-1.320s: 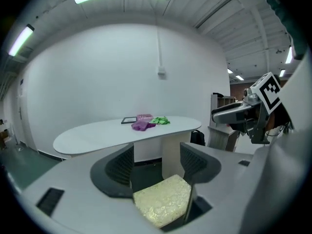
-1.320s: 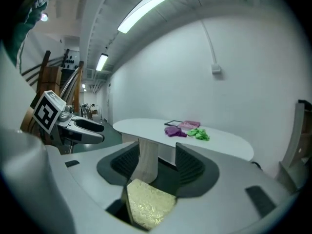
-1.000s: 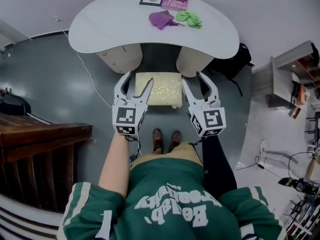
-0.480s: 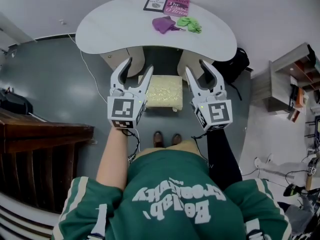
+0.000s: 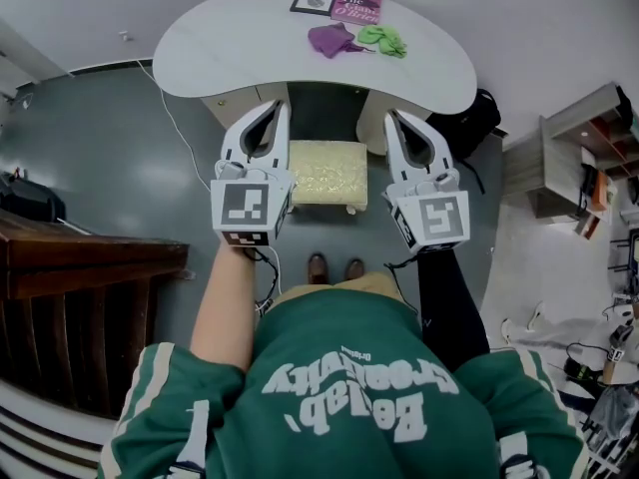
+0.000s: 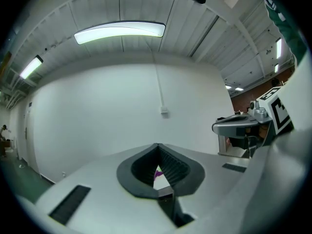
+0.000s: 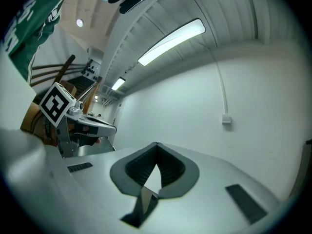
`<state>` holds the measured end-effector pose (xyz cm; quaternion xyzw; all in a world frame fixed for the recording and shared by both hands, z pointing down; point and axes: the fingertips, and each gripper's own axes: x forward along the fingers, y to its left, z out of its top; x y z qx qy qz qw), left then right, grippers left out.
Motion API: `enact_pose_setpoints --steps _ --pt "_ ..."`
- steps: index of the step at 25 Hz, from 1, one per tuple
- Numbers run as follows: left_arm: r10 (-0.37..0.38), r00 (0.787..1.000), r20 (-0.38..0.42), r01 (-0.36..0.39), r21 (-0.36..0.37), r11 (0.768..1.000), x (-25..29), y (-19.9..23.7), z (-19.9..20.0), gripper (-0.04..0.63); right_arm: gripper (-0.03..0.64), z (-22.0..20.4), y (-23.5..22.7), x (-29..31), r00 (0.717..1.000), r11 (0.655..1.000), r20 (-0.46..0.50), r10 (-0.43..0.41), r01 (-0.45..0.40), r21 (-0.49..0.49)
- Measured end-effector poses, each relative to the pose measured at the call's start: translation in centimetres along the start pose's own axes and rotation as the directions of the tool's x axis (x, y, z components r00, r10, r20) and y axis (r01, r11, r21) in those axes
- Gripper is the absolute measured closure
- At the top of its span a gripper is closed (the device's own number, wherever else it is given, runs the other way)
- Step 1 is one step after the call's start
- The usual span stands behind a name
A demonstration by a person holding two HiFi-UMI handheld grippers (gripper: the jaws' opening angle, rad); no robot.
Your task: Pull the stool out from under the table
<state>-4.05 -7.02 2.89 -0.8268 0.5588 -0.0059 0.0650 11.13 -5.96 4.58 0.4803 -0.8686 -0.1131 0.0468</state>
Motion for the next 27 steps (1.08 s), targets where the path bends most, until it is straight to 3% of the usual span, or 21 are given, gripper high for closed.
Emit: enact_pose_setpoints --steps 27 --pt "-0.027 0.999 0.032 0.026 0.027 0.999 -0.3 1.5 0.2 0.581 0.611 0.3 1.3 1.2 1.000 1.000 0.000 -0.006 0.006 0.003"
